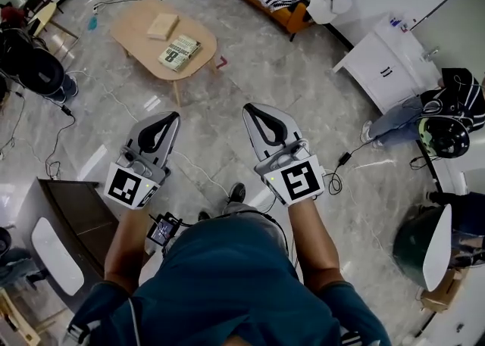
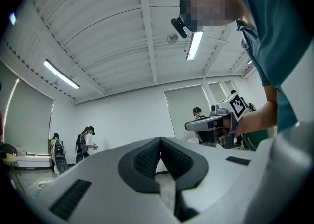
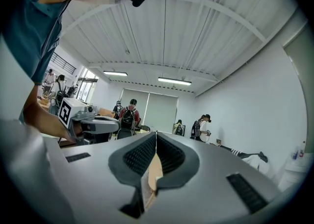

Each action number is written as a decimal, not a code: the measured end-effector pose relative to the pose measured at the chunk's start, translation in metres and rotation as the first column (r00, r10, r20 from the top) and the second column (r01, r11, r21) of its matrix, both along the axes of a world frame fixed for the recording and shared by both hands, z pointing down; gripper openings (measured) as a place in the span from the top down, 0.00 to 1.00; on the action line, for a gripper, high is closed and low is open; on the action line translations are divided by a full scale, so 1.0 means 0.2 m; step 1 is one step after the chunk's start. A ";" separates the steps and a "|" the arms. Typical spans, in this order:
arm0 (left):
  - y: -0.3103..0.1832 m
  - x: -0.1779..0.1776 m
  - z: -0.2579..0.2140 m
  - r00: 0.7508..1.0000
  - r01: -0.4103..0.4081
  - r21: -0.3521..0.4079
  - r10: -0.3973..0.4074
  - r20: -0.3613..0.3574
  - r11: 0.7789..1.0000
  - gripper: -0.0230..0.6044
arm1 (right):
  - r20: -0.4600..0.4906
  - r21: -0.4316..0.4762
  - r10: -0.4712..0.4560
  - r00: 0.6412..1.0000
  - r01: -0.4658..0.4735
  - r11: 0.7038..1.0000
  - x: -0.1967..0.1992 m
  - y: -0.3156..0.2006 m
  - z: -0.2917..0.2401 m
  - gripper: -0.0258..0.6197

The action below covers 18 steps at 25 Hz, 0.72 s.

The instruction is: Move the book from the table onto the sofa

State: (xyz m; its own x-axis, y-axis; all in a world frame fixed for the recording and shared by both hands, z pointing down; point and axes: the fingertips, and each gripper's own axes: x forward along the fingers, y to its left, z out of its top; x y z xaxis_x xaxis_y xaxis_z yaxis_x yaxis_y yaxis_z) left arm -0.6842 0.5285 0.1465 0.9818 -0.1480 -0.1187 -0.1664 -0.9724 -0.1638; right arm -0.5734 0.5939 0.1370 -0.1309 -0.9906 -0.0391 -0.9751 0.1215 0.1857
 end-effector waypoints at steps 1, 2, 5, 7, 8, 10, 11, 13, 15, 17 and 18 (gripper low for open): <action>-0.03 0.05 0.01 1.000 0.006 0.002 -0.006 0.004 1.000 0.96 | 0.007 0.001 -0.007 1.000 0.007 1.000 0.05 -0.03 0.01 0.94; -0.05 0.10 0.02 1.000 0.014 0.002 -0.014 0.007 1.000 0.96 | 0.016 0.001 -0.017 1.000 0.017 1.000 0.09 -0.06 0.02 0.94; -0.13 0.24 0.05 0.999 0.040 0.001 -0.040 0.016 0.999 0.96 | 0.025 -0.002 -0.050 0.998 0.050 0.999 0.22 -0.15 0.05 0.94; -0.17 0.31 0.05 0.998 0.055 0.002 -0.055 0.025 0.998 0.96 | 0.039 -0.008 -0.070 0.997 0.070 0.998 0.29 -0.21 0.05 0.94; -0.19 0.33 0.05 0.998 0.063 0.003 -0.064 0.026 0.998 0.96 | 0.047 -0.010 -0.079 0.996 0.079 0.997 0.32 -0.23 0.05 0.94; -0.23 0.39 0.05 0.996 0.079 0.002 -0.079 0.028 0.997 0.96 | 0.048 -0.006 -0.093 0.995 0.093 0.996 0.38 -0.28 0.06 0.94; -0.24 0.41 0.05 0.996 0.085 0.000 -0.085 0.032 0.996 0.96 | 0.052 -0.005 -0.097 0.994 0.098 0.995 0.41 -0.30 0.06 0.94; -0.28 0.45 0.06 0.995 0.090 -0.001 -0.090 0.043 0.996 0.96 | 0.068 -0.006 -0.105 0.992 0.106 0.994 0.45 -0.34 0.07 0.94; -0.34 0.47 0.08 0.994 0.096 -0.001 -0.096 0.049 0.995 0.96 | 0.064 -0.008 -0.113 0.991 0.114 0.993 0.47 -0.39 0.10 0.94; -0.42 0.48 0.10 0.994 0.102 -0.010 -0.101 0.049 0.995 0.96 | 0.070 -0.020 -0.116 0.991 0.117 0.993 0.48 -0.47 0.12 0.94; -0.46 0.48 0.11 0.994 0.103 -0.016 -0.102 0.048 0.995 0.96 | 0.071 -0.027 -0.112 0.991 0.114 0.993 0.48 -0.51 0.13 0.94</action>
